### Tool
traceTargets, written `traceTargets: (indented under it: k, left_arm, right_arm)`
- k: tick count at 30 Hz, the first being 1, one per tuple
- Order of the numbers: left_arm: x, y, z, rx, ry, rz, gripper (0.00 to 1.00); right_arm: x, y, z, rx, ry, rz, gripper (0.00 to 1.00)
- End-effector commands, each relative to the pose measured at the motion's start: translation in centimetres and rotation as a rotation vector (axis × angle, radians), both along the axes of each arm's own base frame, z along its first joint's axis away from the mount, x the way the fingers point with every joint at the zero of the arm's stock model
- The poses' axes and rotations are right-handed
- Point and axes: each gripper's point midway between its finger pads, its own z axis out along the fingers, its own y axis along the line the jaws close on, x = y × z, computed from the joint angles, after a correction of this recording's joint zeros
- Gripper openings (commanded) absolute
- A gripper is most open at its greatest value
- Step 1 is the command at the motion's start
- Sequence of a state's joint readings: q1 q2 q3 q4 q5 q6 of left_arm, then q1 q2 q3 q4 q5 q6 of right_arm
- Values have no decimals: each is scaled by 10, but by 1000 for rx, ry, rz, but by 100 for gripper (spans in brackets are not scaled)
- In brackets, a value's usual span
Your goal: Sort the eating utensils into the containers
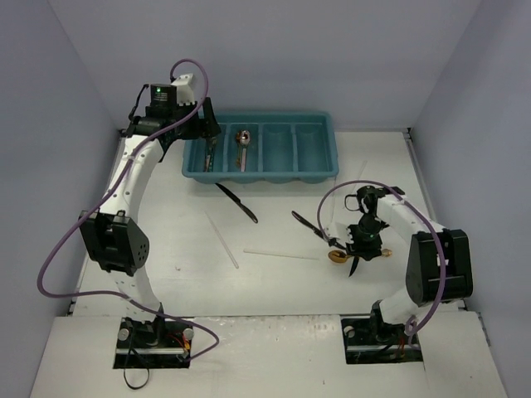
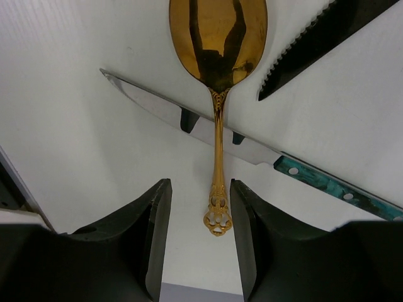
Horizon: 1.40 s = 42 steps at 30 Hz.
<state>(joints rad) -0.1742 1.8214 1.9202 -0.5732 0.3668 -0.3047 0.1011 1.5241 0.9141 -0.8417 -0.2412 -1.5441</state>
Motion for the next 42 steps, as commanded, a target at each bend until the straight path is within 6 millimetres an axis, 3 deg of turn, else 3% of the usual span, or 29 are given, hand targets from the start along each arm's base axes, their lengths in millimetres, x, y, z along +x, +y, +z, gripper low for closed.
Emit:
traceTargets:
  k: [1, 15, 26, 31, 36, 38, 39, 42]
  left_arm:
    - [-3, 6, 45, -66, -95, 13, 76]
    - [-1, 19, 34, -111, -39, 52, 76]
    - [-3, 30, 28, -102, -28, 74, 76]
    - [-8, 41, 37, -113, -42, 117, 76]
    - [-10, 80, 67, -259, -88, 190, 76]
    - [-16, 91, 76, -327, -111, 204, 76]
    - [-24, 93, 86, -361, -133, 207, 76]
    - [-42, 93, 94, -402, -190, 181, 76]
  right_arm:
    - [-5, 3, -10, 6, -5, -11, 40]
    - [-4, -5, -36, -7, -31, -72, 36]
    - [-7, -8, -33, -22, -61, -96, 5]
    - [8, 2, 7, 27, -152, -105, 0]
    - [30, 26, 61, 123, -210, -126, 0]
    - [44, 43, 84, 192, -237, -152, 0]
    - [56, 57, 103, 252, -273, -158, 0]
    - [75, 101, 139, 442, -268, -227, 0]
